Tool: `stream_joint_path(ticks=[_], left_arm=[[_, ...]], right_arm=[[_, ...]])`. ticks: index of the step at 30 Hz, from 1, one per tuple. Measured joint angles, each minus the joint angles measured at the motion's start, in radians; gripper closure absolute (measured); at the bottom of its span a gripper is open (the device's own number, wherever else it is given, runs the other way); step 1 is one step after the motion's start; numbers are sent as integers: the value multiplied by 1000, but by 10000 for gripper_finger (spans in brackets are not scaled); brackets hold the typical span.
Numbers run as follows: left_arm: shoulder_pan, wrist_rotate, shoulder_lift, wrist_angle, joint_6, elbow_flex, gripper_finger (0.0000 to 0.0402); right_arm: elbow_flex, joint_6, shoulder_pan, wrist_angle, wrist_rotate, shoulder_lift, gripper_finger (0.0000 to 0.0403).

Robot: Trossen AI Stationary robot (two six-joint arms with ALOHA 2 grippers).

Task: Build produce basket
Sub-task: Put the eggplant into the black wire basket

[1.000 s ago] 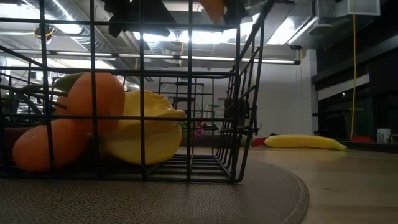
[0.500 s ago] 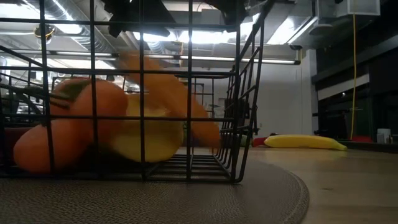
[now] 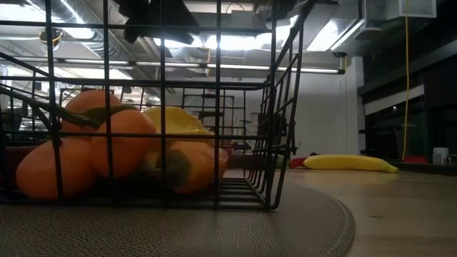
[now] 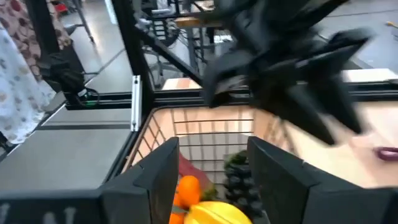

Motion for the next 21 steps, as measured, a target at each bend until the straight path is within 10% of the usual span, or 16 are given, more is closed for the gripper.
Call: stream_joint_path(ticks=[8, 21], left_arm=[[0, 0, 0, -7, 0, 0, 262], [0, 0, 0, -7, -1, 0, 262]], right_arm=[[0, 48, -31, -283, 38, -247, 210], [0, 168, -72, -641, 475, -329, 210]])
